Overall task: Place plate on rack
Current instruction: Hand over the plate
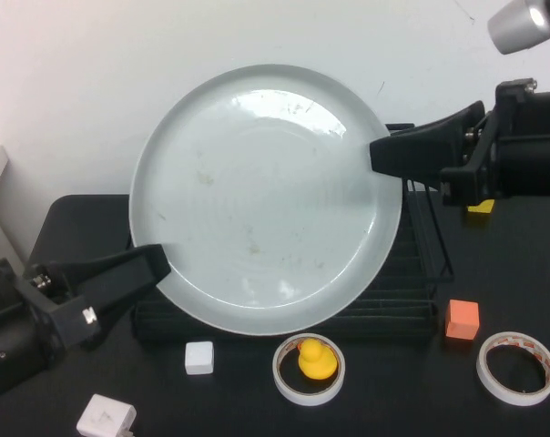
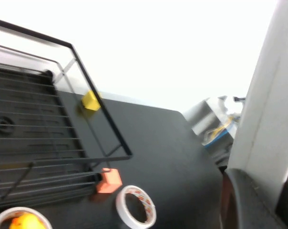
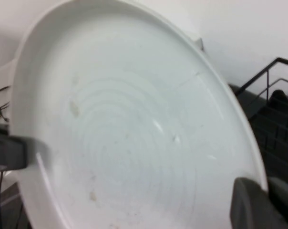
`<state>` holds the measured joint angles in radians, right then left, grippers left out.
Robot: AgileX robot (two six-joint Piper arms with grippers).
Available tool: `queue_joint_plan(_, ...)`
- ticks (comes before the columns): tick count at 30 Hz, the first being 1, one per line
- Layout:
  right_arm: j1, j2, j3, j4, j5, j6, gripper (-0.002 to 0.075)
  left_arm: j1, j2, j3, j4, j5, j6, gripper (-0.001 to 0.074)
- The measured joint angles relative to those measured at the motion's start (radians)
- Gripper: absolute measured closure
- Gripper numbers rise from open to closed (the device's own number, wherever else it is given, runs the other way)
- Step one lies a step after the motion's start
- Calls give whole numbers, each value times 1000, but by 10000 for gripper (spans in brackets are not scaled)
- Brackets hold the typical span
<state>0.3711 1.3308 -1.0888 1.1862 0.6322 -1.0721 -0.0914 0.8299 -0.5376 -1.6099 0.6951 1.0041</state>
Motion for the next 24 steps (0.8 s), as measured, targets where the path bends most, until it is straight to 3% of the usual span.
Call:
queue_joint_plan(8, -3, 29, 0, 36, 52, -46, 701, 2, 0, 0, 14, 4, 63, 645)
queue_joint_plan(14, 28, 69, 0, 110, 132, -105, 701, 2, 0, 0, 11, 50, 92, 454)
queue_joint_plan(17, 38, 71, 0, 147, 138, -144, 701, 2, 0, 0, 11, 55, 92, 402)
queue_joint_plan(24, 42, 71, 0, 154, 89, -170, 701, 2, 0, 0, 10, 47, 100, 500)
